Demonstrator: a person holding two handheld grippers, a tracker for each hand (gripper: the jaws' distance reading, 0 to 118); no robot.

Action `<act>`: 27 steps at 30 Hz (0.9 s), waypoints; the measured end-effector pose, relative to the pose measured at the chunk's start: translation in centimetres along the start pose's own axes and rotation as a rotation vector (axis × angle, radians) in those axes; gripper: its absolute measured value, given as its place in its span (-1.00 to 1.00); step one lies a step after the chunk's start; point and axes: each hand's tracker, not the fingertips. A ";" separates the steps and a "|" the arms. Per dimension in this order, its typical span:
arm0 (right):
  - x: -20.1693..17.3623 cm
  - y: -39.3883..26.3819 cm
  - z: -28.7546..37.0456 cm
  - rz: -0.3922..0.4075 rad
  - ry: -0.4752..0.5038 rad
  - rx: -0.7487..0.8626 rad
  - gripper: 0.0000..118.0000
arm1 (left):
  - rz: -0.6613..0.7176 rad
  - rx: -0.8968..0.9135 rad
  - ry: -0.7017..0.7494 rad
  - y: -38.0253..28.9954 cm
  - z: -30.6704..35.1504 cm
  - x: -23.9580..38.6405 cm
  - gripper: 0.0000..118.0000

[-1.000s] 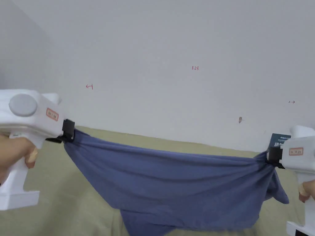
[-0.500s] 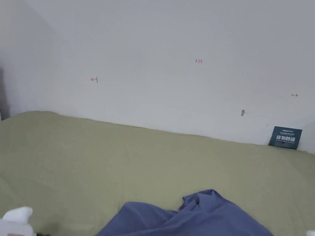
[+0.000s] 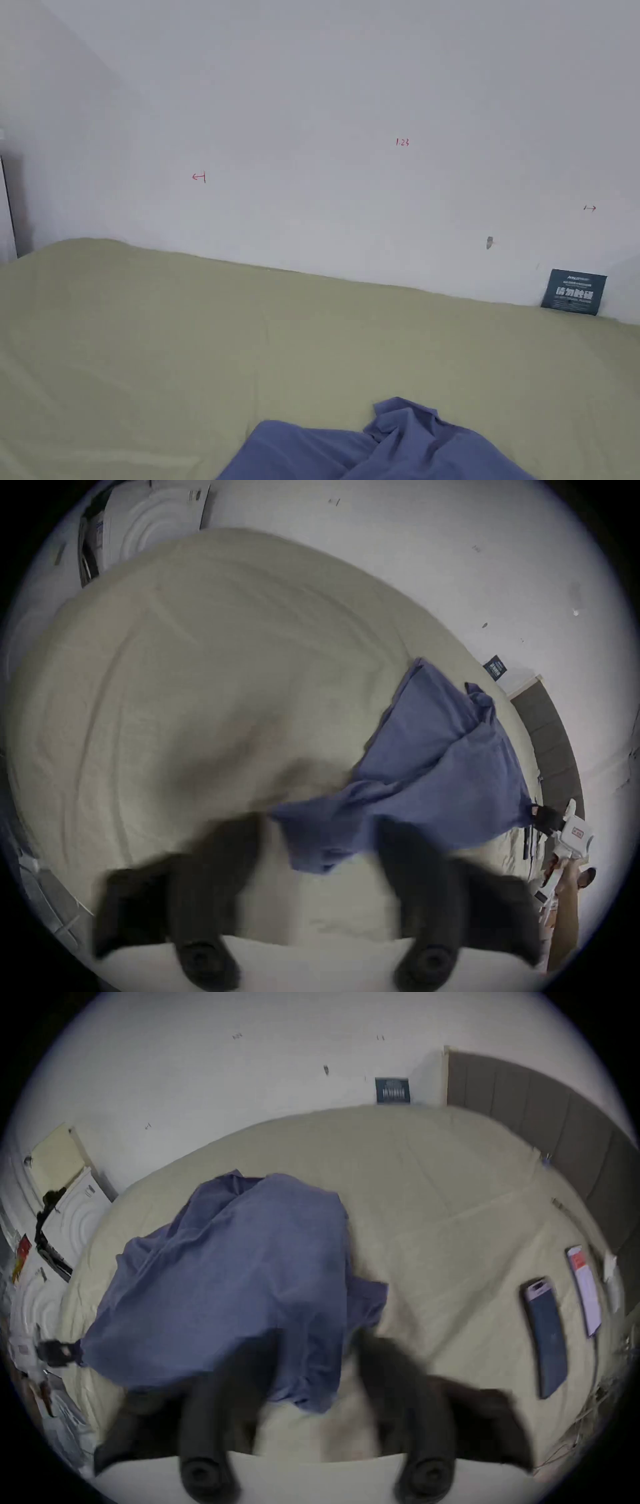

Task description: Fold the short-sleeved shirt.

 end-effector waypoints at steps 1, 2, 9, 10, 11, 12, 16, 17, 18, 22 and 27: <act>-0.3 0.1 1.2 0.027 0.011 0.020 0.60 | -0.012 0.063 -0.030 -0.4 1.3 0.6 0.82; -0.7 -0.1 2.8 0.054 0.004 0.071 0.56 | -0.042 0.153 -0.066 -0.8 2.7 1.3 0.82; -4.4 -3.9 10.1 0.138 -0.051 0.228 0.28 | -0.363 0.363 -0.003 -5.9 6.0 7.1 0.50; -4.7 -4.5 10.5 0.139 -0.050 0.227 -0.31 | -0.388 0.343 0.020 -6.4 5.8 7.7 -0.03; -5.2 -5.2 10.6 0.144 -0.065 0.226 -0.92 | -0.422 0.331 0.033 -7.1 5.5 8.2 -0.63; -5.5 -6.0 10.9 0.133 -0.082 0.240 -1.00 | -0.439 0.325 0.046 -7.5 4.8 8.2 -0.98; -6.1 -7.7 10.2 0.166 -0.062 0.184 -1.00 | -0.422 0.227 0.011 -8.4 3.6 7.8 -1.00; -6.2 -7.8 9.8 0.183 -0.058 0.154 -1.00 | -0.415 0.212 0.026 -7.8 3.5 7.5 -1.00; -6.2 -7.6 9.6 0.186 -0.054 0.137 -1.00 | -0.409 0.182 0.048 -6.8 3.5 7.1 -1.00; -6.5 -7.1 8.9 0.184 -0.043 0.141 -1.00 | -0.317 0.016 -0.026 0.3 3.2 3.8 -1.00; -6.6 -6.8 8.0 0.175 -0.024 0.111 -1.00 | -0.255 -0.161 0.012 5.9 1.1 0.7 -1.00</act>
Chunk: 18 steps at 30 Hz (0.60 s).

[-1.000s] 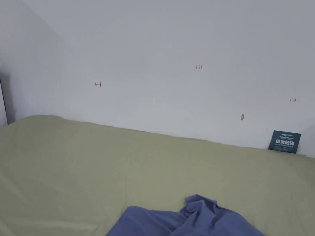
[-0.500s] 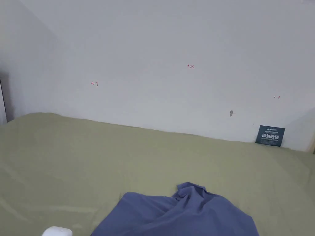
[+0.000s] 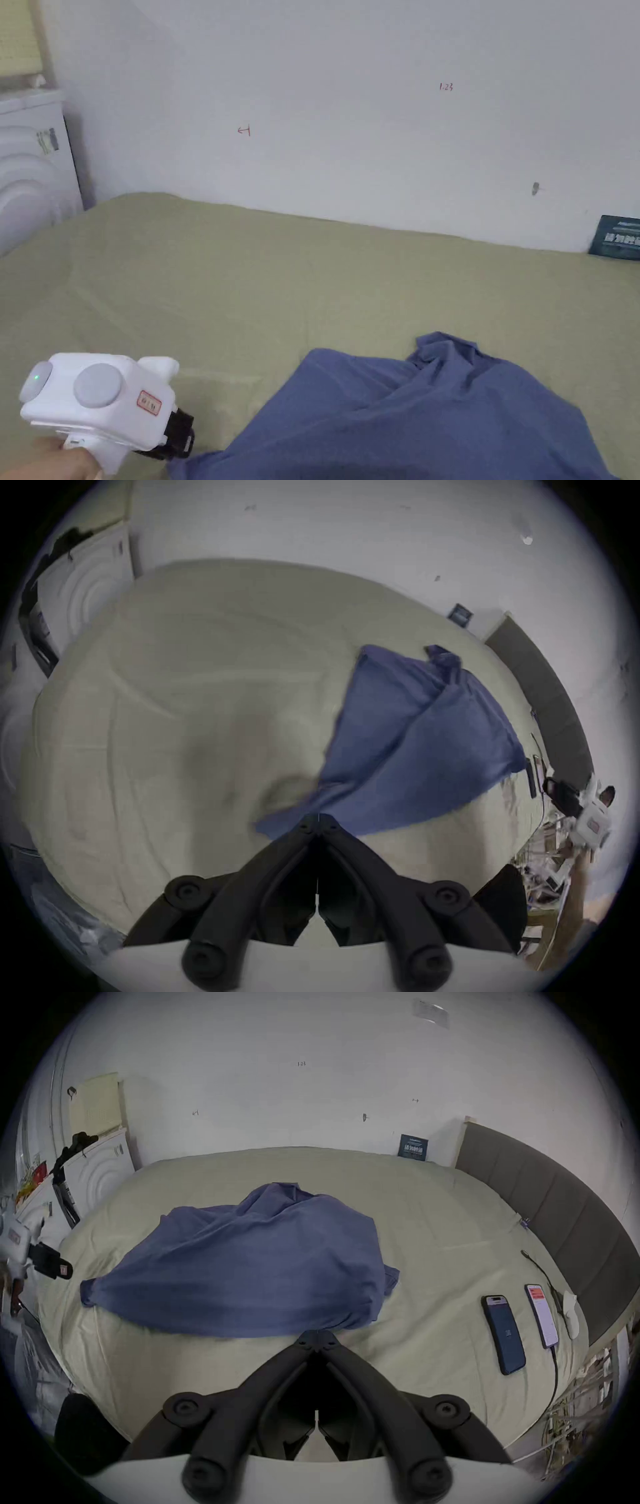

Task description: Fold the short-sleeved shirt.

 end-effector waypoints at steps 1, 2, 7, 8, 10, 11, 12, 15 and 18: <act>0.0 -0.1 -0.1 -0.003 0.003 -0.006 -1.00 | -0.013 -0.001 0.014 -0.1 -0.2 0.1 -1.00; -0.1 -0.1 -0.3 -0.007 0.003 -0.012 -1.00 | -0.013 -0.016 0.016 0.3 -0.6 -0.1 -1.00; -0.1 -0.3 -1.0 0.000 0.013 -0.043 -1.00 | -0.027 -0.043 0.036 0.1 -2.6 0.3 1.00; -0.1 -0.4 -1.1 0.006 0.013 -0.048 -1.00 | -0.024 -0.046 0.016 -0.1 -3.0 0.5 0.99; -0.1 -0.3 -1.2 0.007 0.015 -0.053 -1.00 | -0.010 -0.046 -0.043 -0.4 -3.4 0.7 0.96; 0.0 -0.3 -1.2 0.007 0.019 -0.054 -1.00 | -0.005 -0.062 -0.048 -0.4 -4.0 0.8 0.95; -0.1 -0.2 -1.1 0.007 0.021 -0.054 -1.00 | -0.006 -0.085 -0.033 -0.3 -4.9 0.9 0.94; -0.1 -0.1 -1.1 0.016 0.023 -0.046 -1.00 | -0.022 -0.135 0.057 -0.7 -6.3 0.8 0.35; 0.0 0.5 -1.4 0.029 0.028 -0.051 -1.00 | 0.058 -0.113 -0.031 -1.4 -6.6 0.4 -0.88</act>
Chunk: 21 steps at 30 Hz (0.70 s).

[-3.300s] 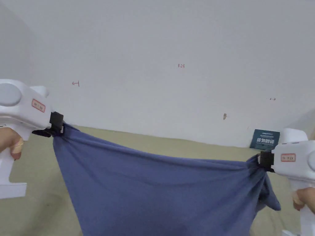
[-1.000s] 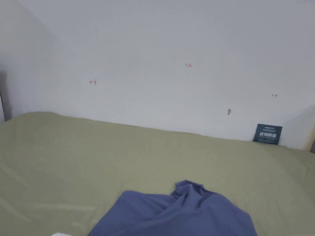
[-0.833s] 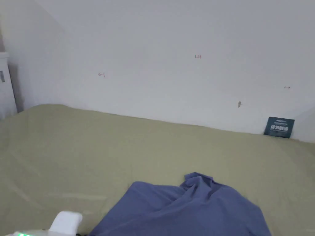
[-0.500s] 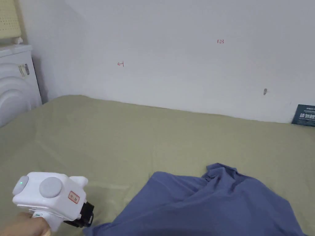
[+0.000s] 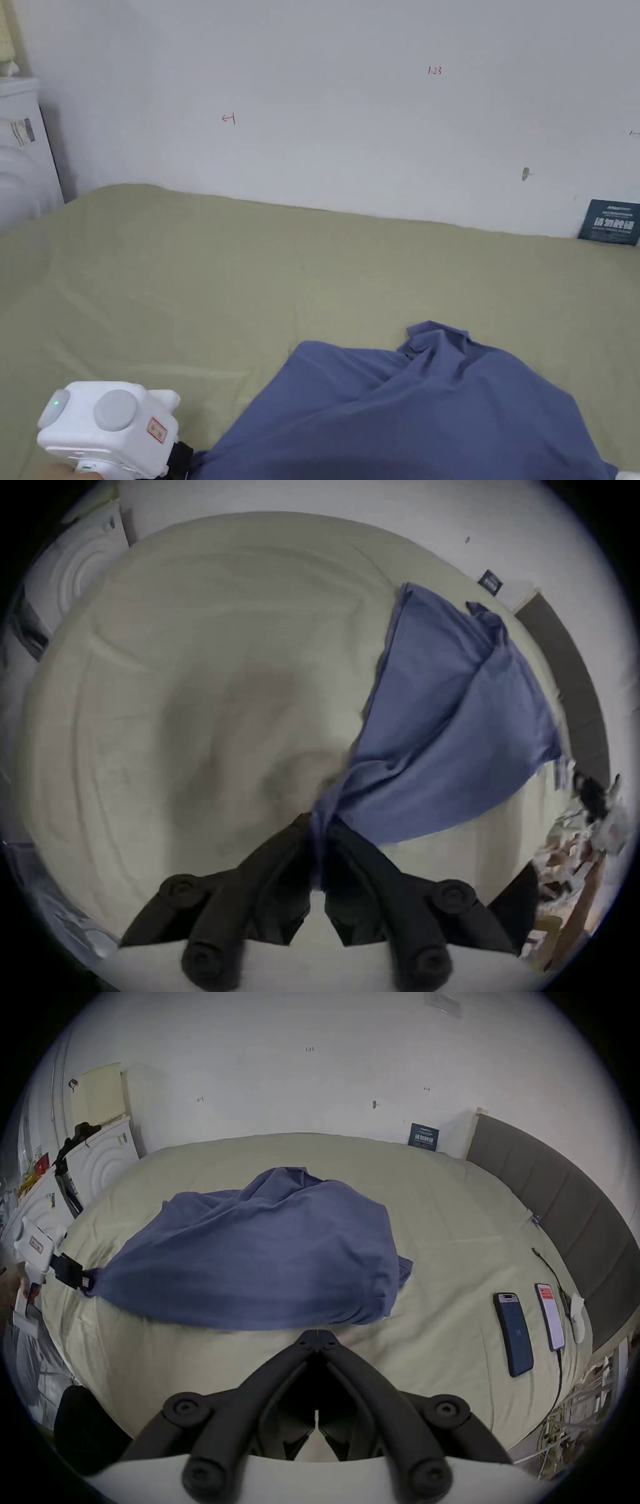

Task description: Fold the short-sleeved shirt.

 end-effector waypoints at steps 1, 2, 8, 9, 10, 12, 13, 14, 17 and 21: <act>0.1 0.4 -0.1 0.011 0.006 -0.002 -1.00 | 0.023 0.022 0.024 -0.1 0.2 0.0 -0.91; 0.1 1.1 -0.3 0.021 0.010 -0.004 -1.00 | 0.027 0.030 0.031 -0.2 0.4 0.0 -0.92; 1.3 11.8 -5.6 0.066 0.109 -0.021 -1.00 | 0.042 0.060 0.000 -0.7 0.6 -0.9 -0.93; 1.4 14.2 -7.3 0.112 0.105 -0.031 -1.00 | 0.040 0.062 0.001 -0.7 0.5 -0.9 -0.93; 1.4 16.5 -8.9 0.137 0.083 -0.040 -1.00 | 0.042 0.064 -0.002 -0.7 0.4 -0.9 -0.93; 1.2 21.3 -12.8 0.196 0.086 -0.097 -1.00 | 0.051 0.063 -0.008 -1.1 0.6 -0.5 -0.93; 1.0 23.1 -14.5 0.202 0.075 -0.112 -1.00 | 0.050 0.062 -0.006 -1.1 0.5 -0.4 -0.93; 0.8 24.7 -16.4 0.233 0.086 -0.138 -1.00 | 0.049 0.063 -0.006 -1.1 0.4 -0.4 -0.93; -0.1 28.1 -21.9 0.325 0.115 -0.243 -0.99 | 0.050 0.058 -0.012 -1.2 0.5 -0.3 -0.93; -1.2 29.7 -27.9 0.502 0.125 -0.310 -0.23 | 0.057 0.057 -0.021 -1.3 0.7 -0.5 -0.93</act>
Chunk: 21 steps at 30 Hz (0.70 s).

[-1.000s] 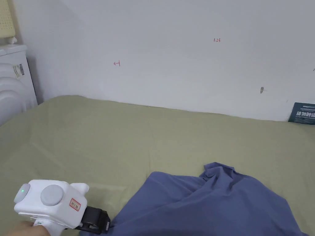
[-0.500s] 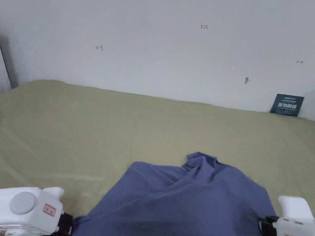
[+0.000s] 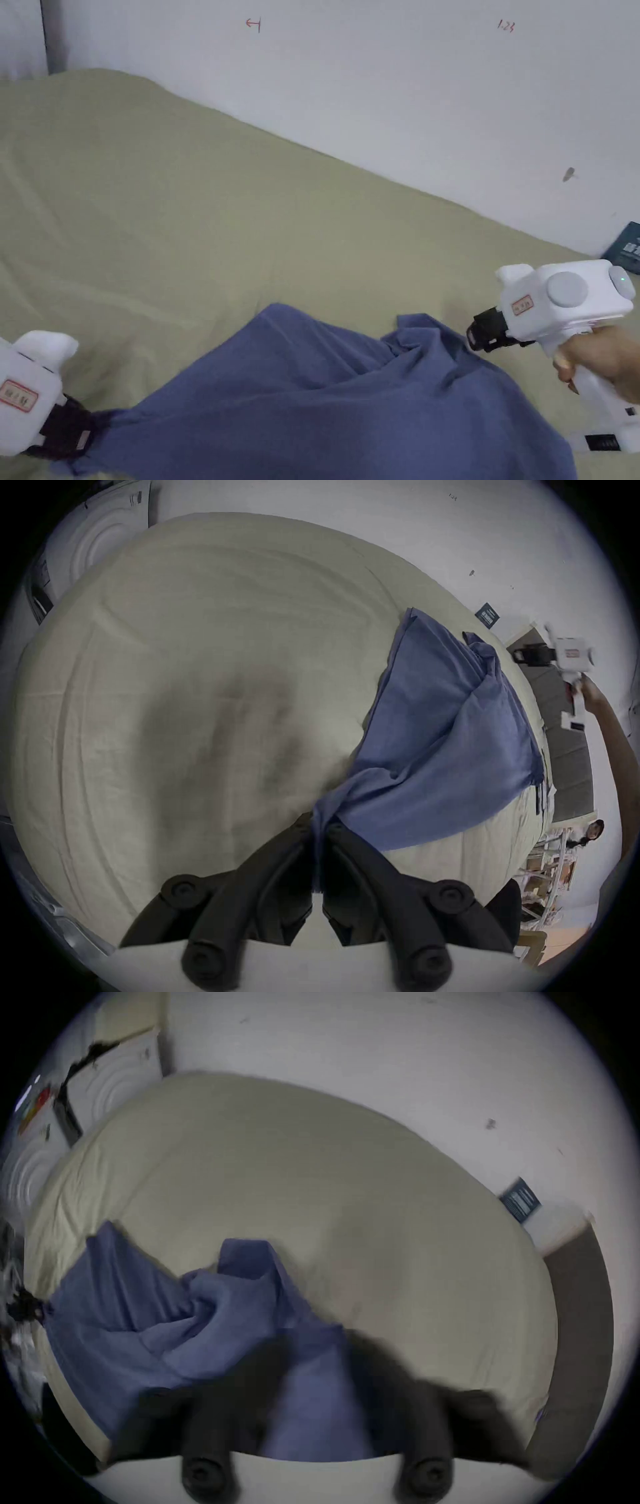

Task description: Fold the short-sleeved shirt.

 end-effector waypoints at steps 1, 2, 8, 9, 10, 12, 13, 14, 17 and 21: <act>-0.3 0.0 -1.0 0.040 0.013 -0.056 0.49 | 0.005 0.001 -0.004 0.0 0.0 0.0 -0.93; -0.4 0.1 -2.0 0.068 0.001 -0.111 0.93 | 0.011 0.000 -0.006 0.0 -0.1 -0.2 -0.93; 0.4 -0.4 -5.3 0.128 -0.014 -0.142 0.78 | 0.028 0.008 -0.014 0.0 -0.4 -0.5 -0.93; 1.1 -0.1 -6.1 0.115 -0.005 -0.147 0.69 | 0.030 0.010 -0.015 0.0 -0.4 -0.5 -0.93; 1.3 -0.2 -6.2 0.084 0.021 -0.147 0.39 | 0.035 0.012 -0.018 0.0 -0.5 -0.6 -0.93; 1.7 -0.6 -5.8 0.030 0.147 -0.128 -0.29 | 0.042 0.020 -0.026 -0.2 -0.5 -0.8 -0.93; 1.2 -0.6 -5.4 0.058 0.166 -0.116 -0.82 | 0.051 0.024 -0.034 -0.3 -0.5 -0.9 -0.93; 0.7 -0.7 -5.2 0.111 0.123 -0.104 -0.96 | 0.066 0.027 -0.041 -0.3 -0.5 -1.1 -0.93; 1.1 -0.3 -5.0 0.018 0.098 -0.123 -0.97 | 0.086 0.035 -0.054 -0.4 -0.5 -1.4 -0.93; 1.9 -0.3 -1.0 -0.070 0.082 -0.022 -0.98 | 0.072 0.044 -0.023 -0.2 0.2 -0.7 -0.93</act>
